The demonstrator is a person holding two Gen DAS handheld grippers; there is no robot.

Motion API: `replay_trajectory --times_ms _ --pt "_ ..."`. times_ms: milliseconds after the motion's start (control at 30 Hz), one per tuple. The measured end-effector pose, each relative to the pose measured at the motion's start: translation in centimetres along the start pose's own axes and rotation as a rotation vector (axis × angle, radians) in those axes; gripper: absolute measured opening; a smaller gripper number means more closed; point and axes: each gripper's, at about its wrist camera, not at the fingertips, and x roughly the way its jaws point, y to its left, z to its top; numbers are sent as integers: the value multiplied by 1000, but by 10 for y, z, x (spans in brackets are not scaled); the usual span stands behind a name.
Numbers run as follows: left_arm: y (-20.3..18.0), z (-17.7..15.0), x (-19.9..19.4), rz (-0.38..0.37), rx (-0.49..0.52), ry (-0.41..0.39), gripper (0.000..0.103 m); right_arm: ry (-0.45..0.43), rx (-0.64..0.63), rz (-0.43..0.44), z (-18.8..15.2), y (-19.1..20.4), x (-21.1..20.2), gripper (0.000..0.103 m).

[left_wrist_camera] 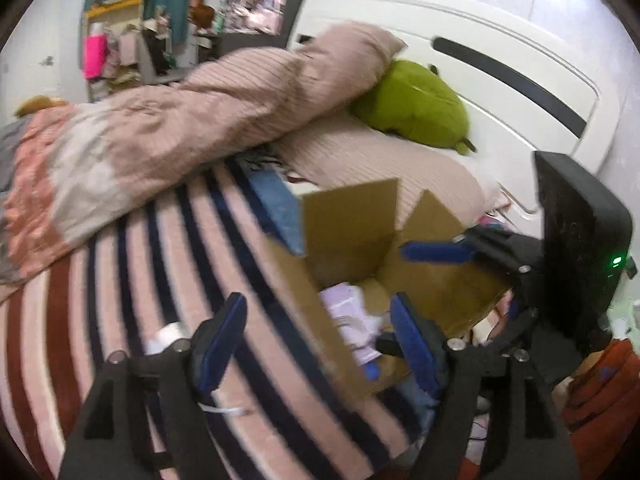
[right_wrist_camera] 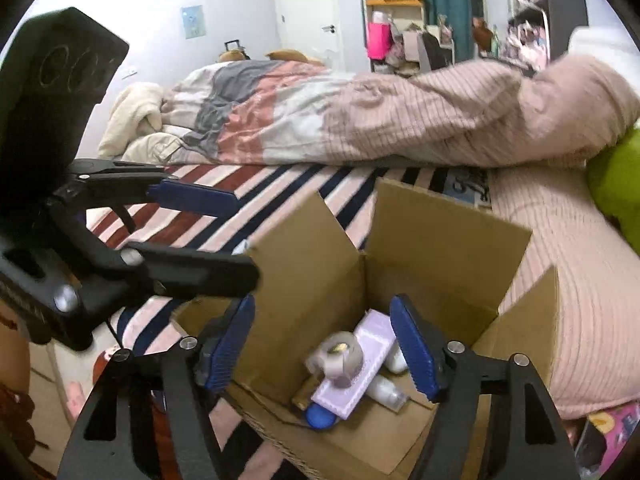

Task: Organize rigid objects
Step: 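Move the right gripper to the white charger block and grasp it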

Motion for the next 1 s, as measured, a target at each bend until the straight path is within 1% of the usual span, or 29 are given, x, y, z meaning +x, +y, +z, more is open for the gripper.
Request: replay_trajectory --times_ms 33,67,133,200,233,333,433,567,667,733,800,900,1000 --pt "9 -7 -10 46 -2 -15 79 -15 -29 -2 3 11 -2 92" --pt "15 -13 -17 68 -8 -23 79 -28 -48 3 5 18 -4 96" --pt "33 -25 -30 88 -39 -37 80 -45 -83 17 10 37 -3 97" --pt "55 -41 -45 108 -88 -58 80 -34 -113 47 17 58 4 97" --pt "67 -51 -53 135 -115 -69 80 -26 -122 63 20 68 9 97" --pt "97 -79 -69 190 -170 -76 80 12 -138 86 31 98 30 97" --pt "135 -112 -86 236 -238 -99 80 18 -175 107 42 131 51 97" --pt "176 -148 -95 274 -307 -113 80 58 -237 131 50 174 90 97" --pt "204 -175 -93 297 -344 -114 80 114 -273 104 47 197 125 97" --pt "218 -188 -87 302 -360 -110 80 163 -281 70 42 204 151 97" --pt "226 -197 -80 306 -368 -105 80 204 -257 50 38 201 173 97" --pt "237 -205 -66 308 -373 -91 80 240 -192 14 31 184 202 95" --pt "243 -209 -53 288 -376 -87 80 259 -153 -68 28 164 221 95"
